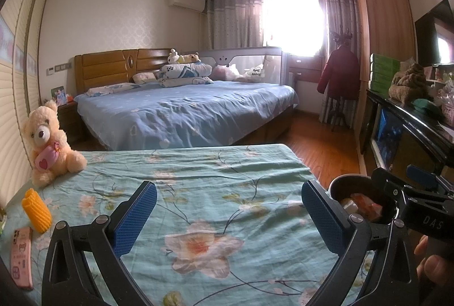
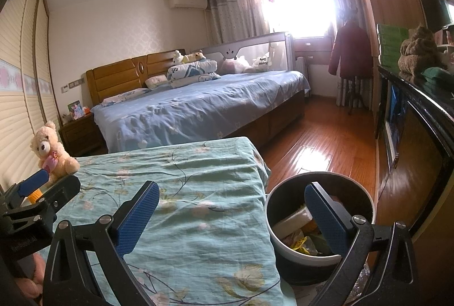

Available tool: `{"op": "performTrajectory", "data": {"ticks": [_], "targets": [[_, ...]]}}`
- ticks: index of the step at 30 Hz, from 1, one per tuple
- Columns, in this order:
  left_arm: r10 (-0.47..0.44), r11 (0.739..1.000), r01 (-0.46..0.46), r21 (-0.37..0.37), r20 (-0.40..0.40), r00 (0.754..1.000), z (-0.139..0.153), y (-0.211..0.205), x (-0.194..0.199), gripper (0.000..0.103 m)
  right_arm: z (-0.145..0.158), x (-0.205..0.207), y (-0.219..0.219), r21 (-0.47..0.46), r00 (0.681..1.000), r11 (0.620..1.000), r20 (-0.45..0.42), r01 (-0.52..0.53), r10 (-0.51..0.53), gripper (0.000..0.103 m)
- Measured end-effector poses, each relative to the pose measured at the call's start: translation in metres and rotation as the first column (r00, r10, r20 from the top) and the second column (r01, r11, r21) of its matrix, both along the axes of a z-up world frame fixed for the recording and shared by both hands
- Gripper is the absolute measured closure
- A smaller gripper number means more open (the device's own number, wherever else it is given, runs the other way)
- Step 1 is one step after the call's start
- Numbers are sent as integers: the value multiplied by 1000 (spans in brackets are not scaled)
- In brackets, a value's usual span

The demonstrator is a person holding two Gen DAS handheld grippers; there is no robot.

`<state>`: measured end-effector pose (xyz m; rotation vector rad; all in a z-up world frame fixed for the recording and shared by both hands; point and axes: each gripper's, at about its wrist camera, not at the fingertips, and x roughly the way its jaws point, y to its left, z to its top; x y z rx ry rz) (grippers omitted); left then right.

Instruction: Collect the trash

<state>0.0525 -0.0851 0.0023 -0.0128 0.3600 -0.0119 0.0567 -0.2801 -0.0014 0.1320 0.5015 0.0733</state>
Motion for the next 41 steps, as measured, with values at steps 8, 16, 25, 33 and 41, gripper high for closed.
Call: {"op": "performTrajectory", "data": {"ticks": [8, 16, 25, 33, 41], "targets": [[0, 1000, 0, -7, -4, 1000, 0, 2, 0, 1, 1, 1, 2, 2, 1000, 1000, 0, 0, 0, 0], [-2, 1000, 2, -8, -4, 1000, 0, 3, 0, 1, 0, 0, 1, 1, 1000, 1000, 0, -1, 1, 0], [-2, 1000, 2, -7, -5, 1000, 0, 3, 0, 1, 1, 1, 3, 4, 1000, 1000, 0, -1, 1, 0], [-4, 1000, 4, -5, -4, 1000, 1, 4, 0, 1, 2, 1, 4, 3, 1000, 1000, -1, -1, 1, 0], [-4, 1000, 4, -8, -11, 1000, 1, 5, 1, 1, 1, 5, 14, 8, 1000, 1000, -6, -6, 6, 0]]}}
